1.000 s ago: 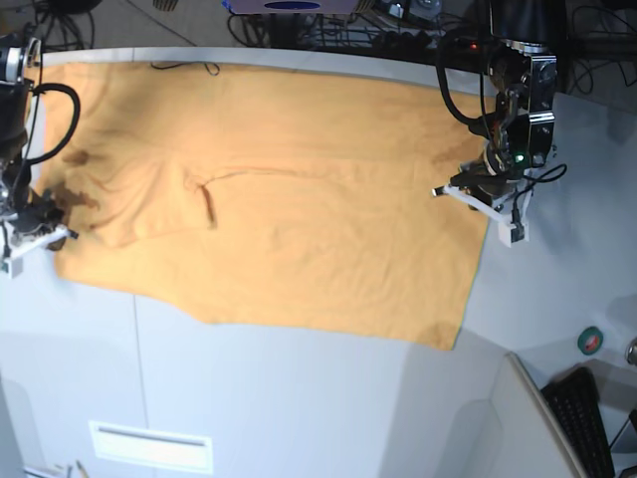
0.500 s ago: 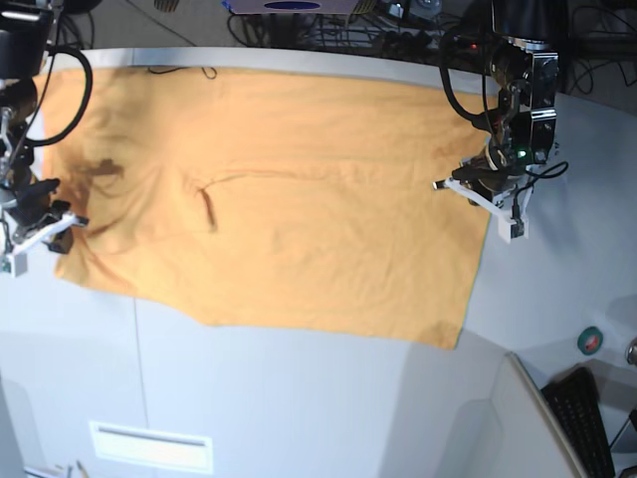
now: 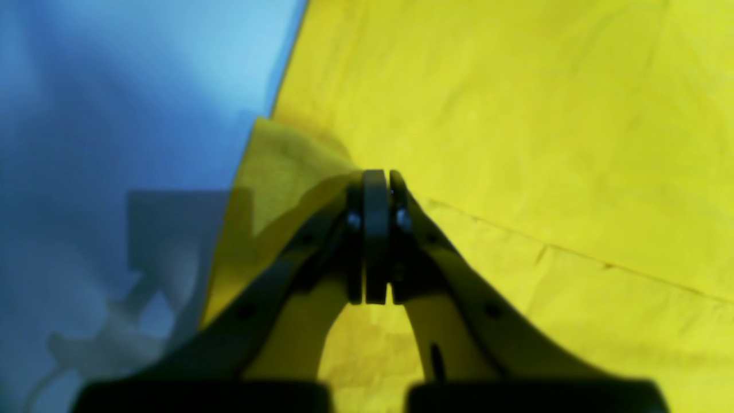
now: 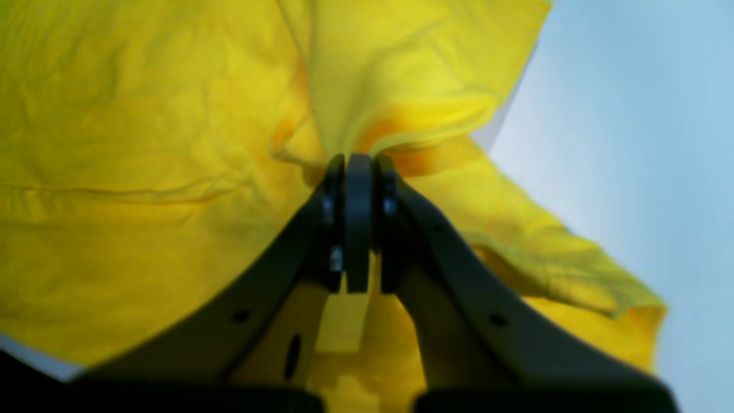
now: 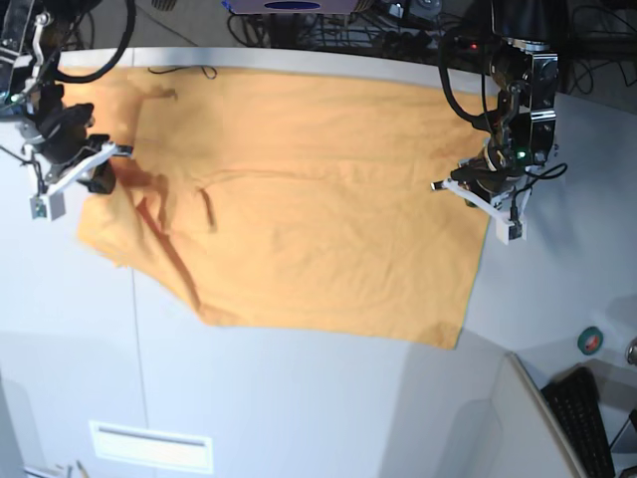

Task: Layout the t-shirt on the table in an organized manner, then fold the t-shirt properly
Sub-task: 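Grasp the shirt edge with the right gripper and drag it outward, then slide the right gripper along the shirt edge toward the hem, smoothing it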

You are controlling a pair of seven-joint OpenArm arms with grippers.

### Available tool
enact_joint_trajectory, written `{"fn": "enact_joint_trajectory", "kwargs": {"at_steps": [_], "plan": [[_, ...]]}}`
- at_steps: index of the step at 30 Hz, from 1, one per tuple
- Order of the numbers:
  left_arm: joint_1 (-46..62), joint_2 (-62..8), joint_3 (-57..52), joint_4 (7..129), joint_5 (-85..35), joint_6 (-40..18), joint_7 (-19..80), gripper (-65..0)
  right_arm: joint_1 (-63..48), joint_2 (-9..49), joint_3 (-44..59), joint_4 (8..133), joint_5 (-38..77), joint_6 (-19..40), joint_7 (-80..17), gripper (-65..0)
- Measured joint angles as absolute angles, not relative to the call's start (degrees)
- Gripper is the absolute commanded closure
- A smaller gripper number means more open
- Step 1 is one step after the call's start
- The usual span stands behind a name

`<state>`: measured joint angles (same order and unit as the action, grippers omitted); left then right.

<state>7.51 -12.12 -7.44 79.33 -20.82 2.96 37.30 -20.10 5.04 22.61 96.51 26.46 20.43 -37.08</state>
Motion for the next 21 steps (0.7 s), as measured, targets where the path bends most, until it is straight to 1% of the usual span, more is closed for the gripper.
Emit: {"fn": "enact_joint_trajectory", "kwargs": {"at_steps": [5,8,9,11,12,14,17,19,21], "plan": [[7.5,-12.1,-7.4,79.3,-20.8,3.0,37.3,0.0,-20.8,2.2,22.4,93.4,26.4,20.4,-40.6,0.0],[7.5,-12.2,-7.4,79.3,-20.8,3.0,37.3,0.0,-21.0,1.7,22.3,91.4,26.4,20.4,-43.7,0.0],[7.5,-12.2,-7.4,79.3,-20.8,3.0,37.3,0.0,-21.1,1.7,22.3,91.4,26.3,20.4,-44.4,-1.5],[7.4,-12.6,-7.4,79.3,-20.8,3.0,37.3,0.0,-21.1,1.8,22.3,91.6,26.1,20.4,-44.4,-14.3],[7.4,-12.8,-7.4,79.3,-20.8,2.9,37.3,0.0,-21.2,1.8,22.5,92.7,25.9,20.4,-44.8,-19.5],[7.2,-12.9,-7.5,79.3,-20.7,3.0,37.2,0.0,-21.7,1.9,22.8,96.5,25.7,20.4,-44.8,-24.8],[7.3,-13.1,-7.5,79.2,-20.8,3.0,37.3,0.0,-19.7,1.7,25.5,100.1,26.7,20.8,-44.8,-25.1],[7.5,-13.2,-7.5,79.2,-20.8,3.0,37.3,0.0,-14.8,1.7,29.7,99.9,25.6,20.4,-45.3,-25.5],[7.6,-13.2,-7.5,79.2,-20.8,3.0,37.5,0.0,-8.7,2.8,32.6,96.0,26.0,20.3,-44.0,-25.5]]}}
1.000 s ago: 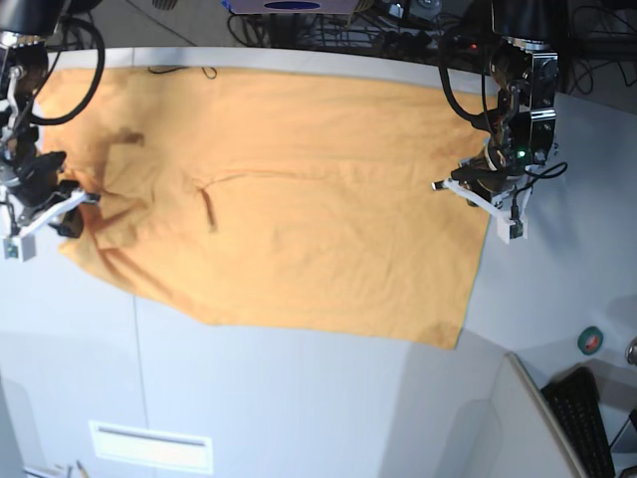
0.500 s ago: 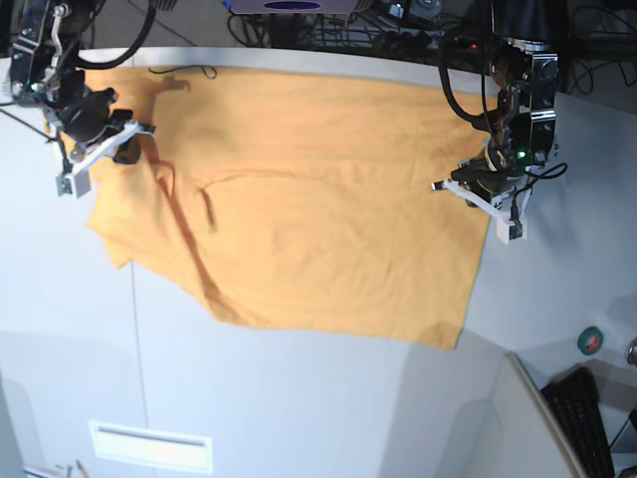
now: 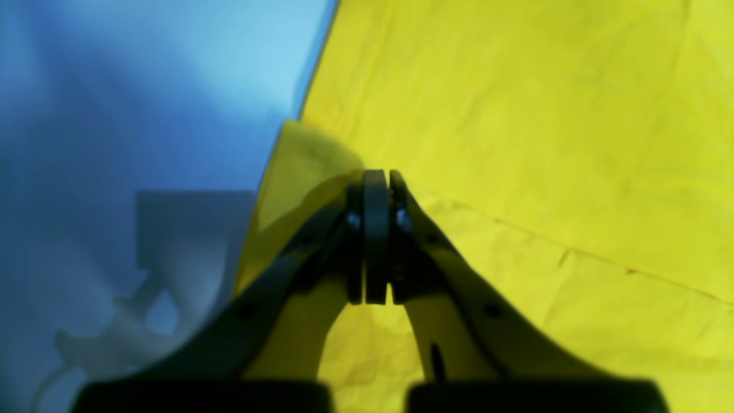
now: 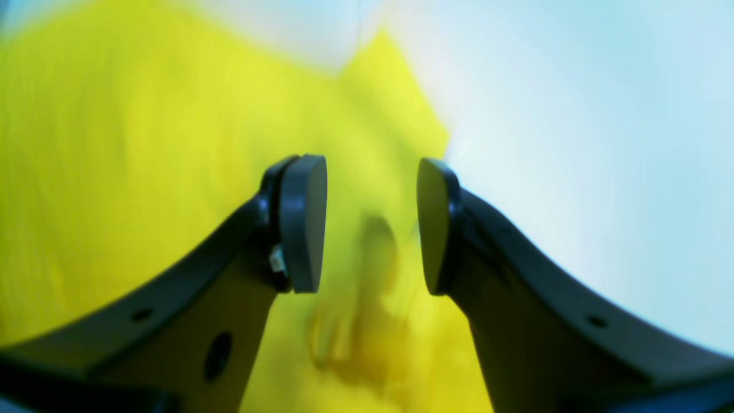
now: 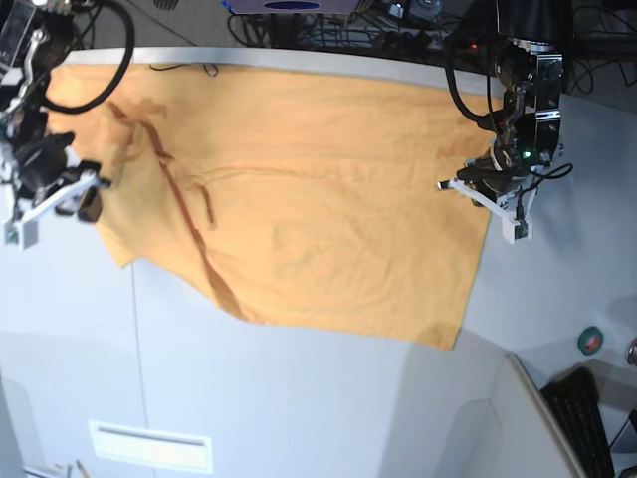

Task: Layout the t-shirt on the table in an organized manner, then fold the t-shirt properly
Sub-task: 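Slide the right gripper along the shirt edge toward the hem, smoothing it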

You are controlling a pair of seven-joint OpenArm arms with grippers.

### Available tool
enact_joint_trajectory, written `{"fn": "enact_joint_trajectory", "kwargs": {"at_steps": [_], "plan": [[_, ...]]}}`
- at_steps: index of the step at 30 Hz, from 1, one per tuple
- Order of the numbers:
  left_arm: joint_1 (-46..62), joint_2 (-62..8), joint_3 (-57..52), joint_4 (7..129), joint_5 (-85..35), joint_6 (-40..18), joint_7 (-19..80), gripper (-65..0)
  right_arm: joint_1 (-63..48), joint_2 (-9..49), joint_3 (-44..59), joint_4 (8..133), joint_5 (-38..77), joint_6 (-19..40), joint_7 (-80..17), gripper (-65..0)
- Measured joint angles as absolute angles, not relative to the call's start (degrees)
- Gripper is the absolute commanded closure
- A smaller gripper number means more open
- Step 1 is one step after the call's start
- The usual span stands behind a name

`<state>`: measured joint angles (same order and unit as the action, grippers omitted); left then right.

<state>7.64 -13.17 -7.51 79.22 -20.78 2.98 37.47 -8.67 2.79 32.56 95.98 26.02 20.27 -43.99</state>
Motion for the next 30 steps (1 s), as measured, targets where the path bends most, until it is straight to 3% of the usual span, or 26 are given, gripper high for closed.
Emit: {"fn": "enact_joint_trajectory", "kwargs": {"at_steps": [7,10,13,18,28,30], "plan": [[7.6,-13.2,-7.6,79.2,-20.8,3.0,37.3,0.0,8.2,11.8,27.6,63.4,25.3,19.8,-45.3,-25.7],[7.7,-13.2,-7.6,79.2,-20.8,3.0,37.3,0.0,12.3,14.1,21.8,54.9,25.4,19.6,-38.9,-25.7],[7.7,-13.2,-7.6,79.2,-20.8,3.0,37.3,0.0,14.7,14.8,15.4,49.8,26.2,19.7,-30.5,-25.7],[8.3,-13.2,-7.6,79.2,-20.8,3.0,37.3,0.0,17.2,15.6,6.9,41.5,26.8,20.1,-26.4,-25.5],[9.3,-14.3,-10.2,79.2,-21.0,2.8,37.5,0.0,18.4,15.7,2.6,40.1,26.6,16.9,-23.9,-24.6],[9.3,-14.3,-12.1,79.2,-20.8,3.1,37.5,0.0,18.4,15.7,2.7,40.1,26.6,16.9,-23.5,-19.7]]}}
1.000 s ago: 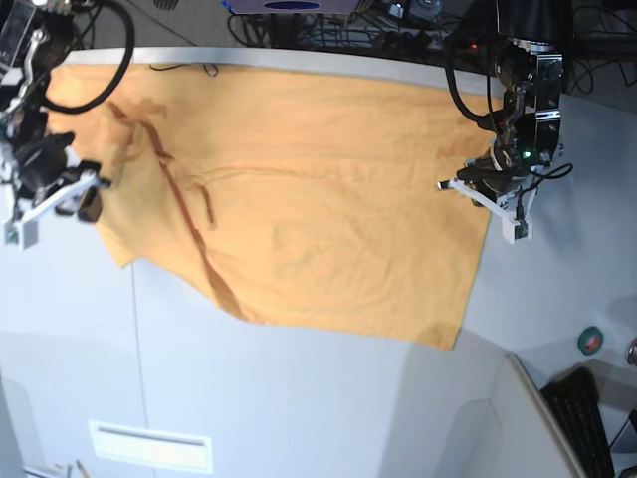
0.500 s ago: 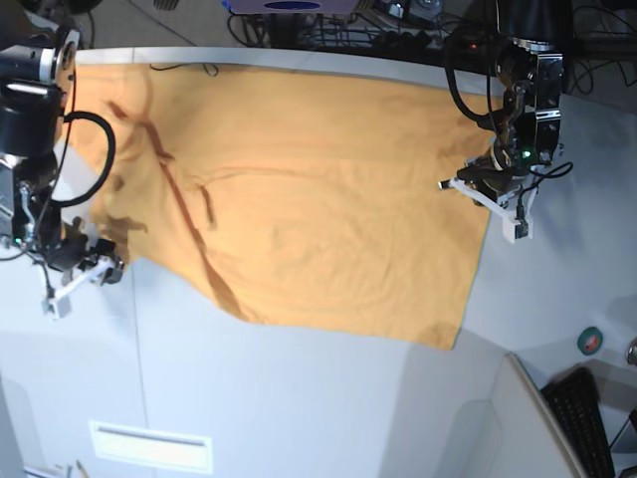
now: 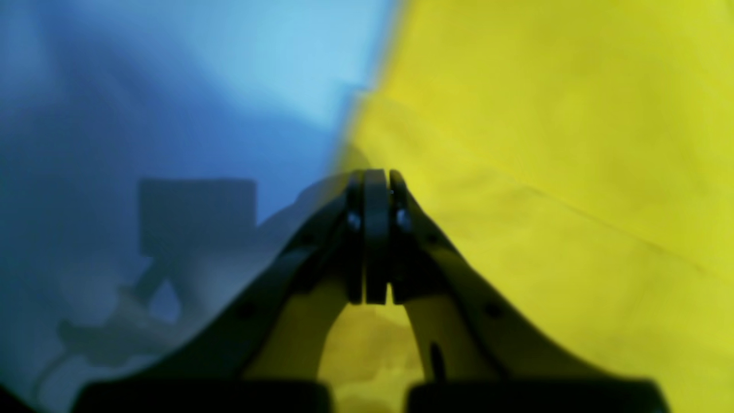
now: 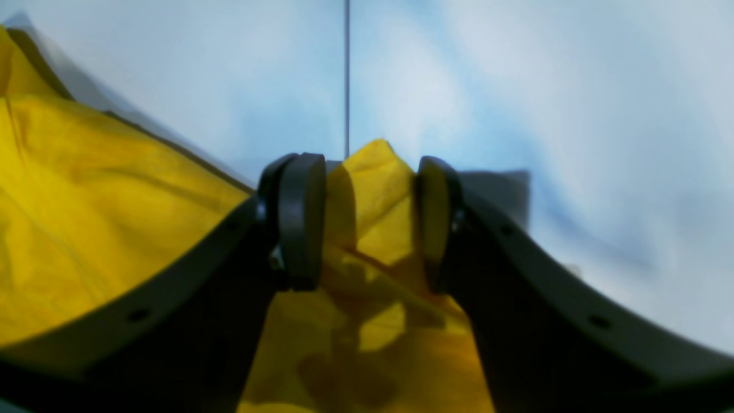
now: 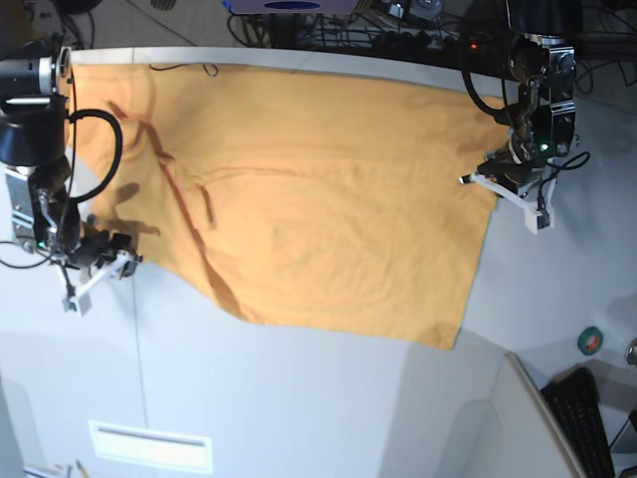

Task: Layout the t-shirt on the table in an organized manner, then fold the t-shirt properly
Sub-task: 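Slide the right gripper along the shirt edge toward the hem, smoothing it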

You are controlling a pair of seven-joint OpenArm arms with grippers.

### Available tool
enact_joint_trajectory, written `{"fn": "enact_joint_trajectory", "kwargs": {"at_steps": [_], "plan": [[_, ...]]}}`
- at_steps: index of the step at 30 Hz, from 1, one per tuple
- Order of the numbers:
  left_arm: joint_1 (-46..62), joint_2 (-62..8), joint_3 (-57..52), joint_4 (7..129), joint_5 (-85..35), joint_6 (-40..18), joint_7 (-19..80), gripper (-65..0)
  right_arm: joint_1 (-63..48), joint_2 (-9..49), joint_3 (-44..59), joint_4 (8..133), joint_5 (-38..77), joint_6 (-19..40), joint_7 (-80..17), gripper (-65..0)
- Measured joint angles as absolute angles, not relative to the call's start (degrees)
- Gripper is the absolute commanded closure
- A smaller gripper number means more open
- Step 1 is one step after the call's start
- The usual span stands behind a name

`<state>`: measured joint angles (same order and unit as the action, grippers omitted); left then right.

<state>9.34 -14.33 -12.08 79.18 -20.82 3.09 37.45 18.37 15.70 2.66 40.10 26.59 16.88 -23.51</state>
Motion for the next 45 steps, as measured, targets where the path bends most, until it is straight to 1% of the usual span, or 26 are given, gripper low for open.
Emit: {"fn": "enact_joint_trajectory", "kwargs": {"at_steps": [3,10,18,27,30,35,45], "plan": [[9.4,-14.5,-13.4,79.2,-20.4,3.1,37.5,0.0,18.2,15.6,2.7,40.0,26.2,16.4,-22.2,0.0],[9.4,-14.5,-13.3,79.2,-20.9,3.0,37.5,0.0,18.2,15.6,2.8,40.4,26.1,16.4,-21.5,0.0],[9.4,-14.5,-13.1,79.2,-20.9,3.0,37.5,0.0,17.2,15.7,2.8,51.6,25.9,16.1,-21.6,0.0],[9.4,-14.5,-13.1,79.2,-20.8,3.0,37.5,0.0,17.3,17.3,3.0,56.8,25.7,16.0,-21.8,0.0],[9.1,-14.5,-13.1,79.2,-20.8,3.0,37.5,0.0,17.2,16.6,6.1,58.9,26.0,16.1,-21.9,0.0],[8.6,-14.5,-13.1,79.2,-20.8,2.9,37.5,0.0,17.3,17.3,10.7,60.3,25.9,16.1,-21.6,0.0],[8.7,-14.5,-12.9,79.2,-20.8,3.0,37.5,0.0,17.1,16.8,15.8,60.3,25.9,16.1,-21.6,0.0]]}}
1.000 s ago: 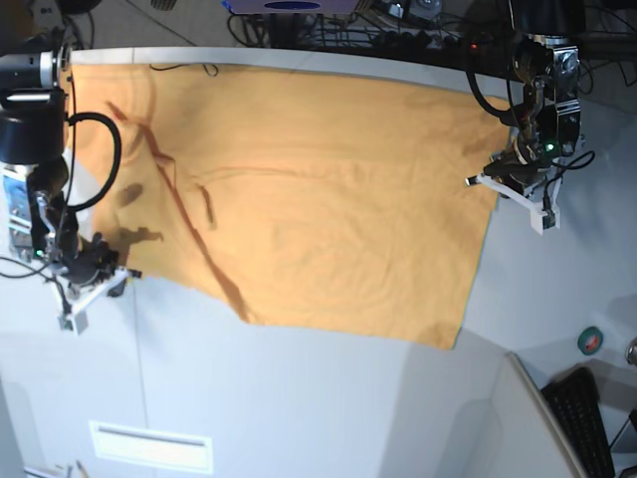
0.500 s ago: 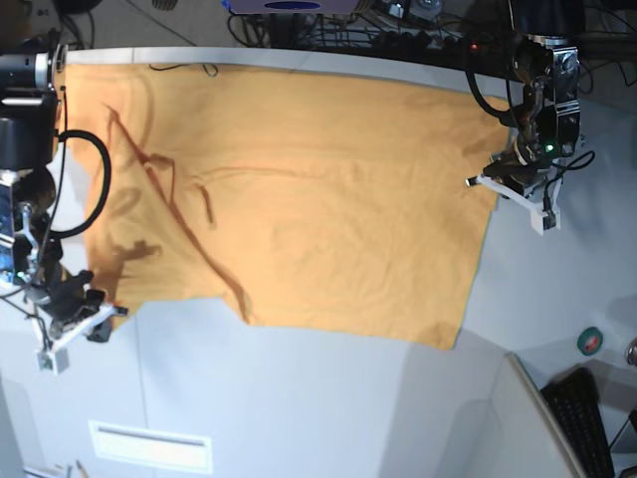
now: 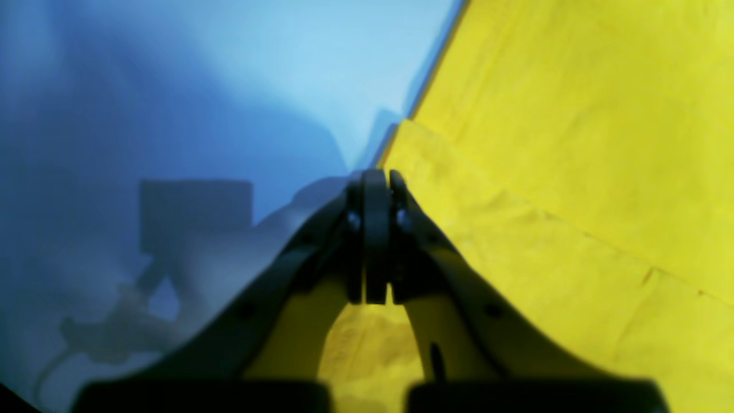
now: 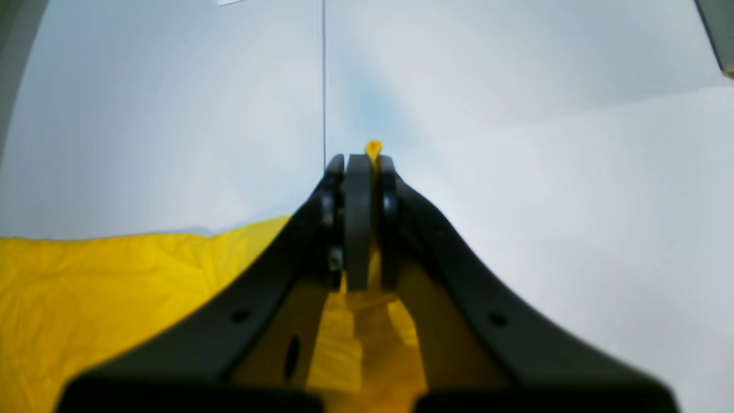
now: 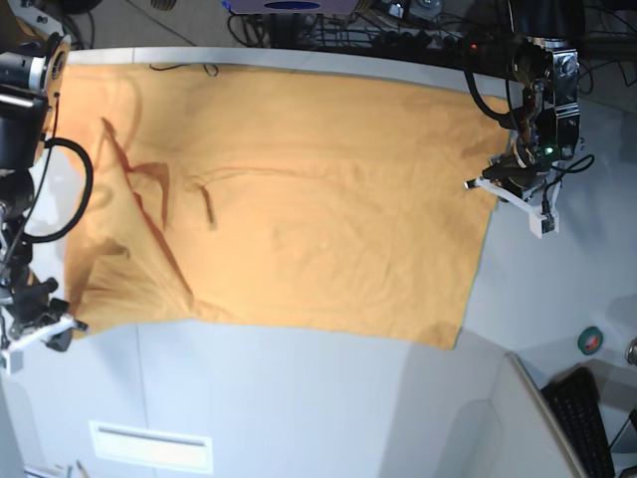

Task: Layout the t-shirt on the table in an organized manner, then fold the t-shirt properly
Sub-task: 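Slide the right gripper along the shirt edge toward the hem, smoothing it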

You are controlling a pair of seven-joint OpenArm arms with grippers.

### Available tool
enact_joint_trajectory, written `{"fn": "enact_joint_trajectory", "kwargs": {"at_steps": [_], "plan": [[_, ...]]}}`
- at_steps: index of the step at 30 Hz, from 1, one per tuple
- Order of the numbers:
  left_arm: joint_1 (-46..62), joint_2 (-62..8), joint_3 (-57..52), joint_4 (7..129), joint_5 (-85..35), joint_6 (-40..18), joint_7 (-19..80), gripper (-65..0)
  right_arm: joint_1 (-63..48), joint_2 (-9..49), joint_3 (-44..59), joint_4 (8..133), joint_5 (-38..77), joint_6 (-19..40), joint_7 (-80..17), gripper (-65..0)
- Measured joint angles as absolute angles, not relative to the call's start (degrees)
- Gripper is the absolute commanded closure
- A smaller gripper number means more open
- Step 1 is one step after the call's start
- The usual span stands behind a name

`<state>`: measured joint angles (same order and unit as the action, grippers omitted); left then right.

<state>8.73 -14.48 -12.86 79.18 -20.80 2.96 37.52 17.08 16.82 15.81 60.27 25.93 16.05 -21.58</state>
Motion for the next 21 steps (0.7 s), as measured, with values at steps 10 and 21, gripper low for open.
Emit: {"fn": "enact_joint_trajectory", "kwargs": {"at_steps": [10,21], "plan": [[8.7,-14.5,-13.1,79.2,-20.8,3.0,37.5,0.0,16.9,16.6,15.6,60.3,25.9,16.1,-14.5,0.0],[7.9,-14.5,-12.7,79.2,-20.8,3.0,37.8,0.0,14.8,15.3,15.5,51.5,25.8,15.9,-14.3,0.0]]}}
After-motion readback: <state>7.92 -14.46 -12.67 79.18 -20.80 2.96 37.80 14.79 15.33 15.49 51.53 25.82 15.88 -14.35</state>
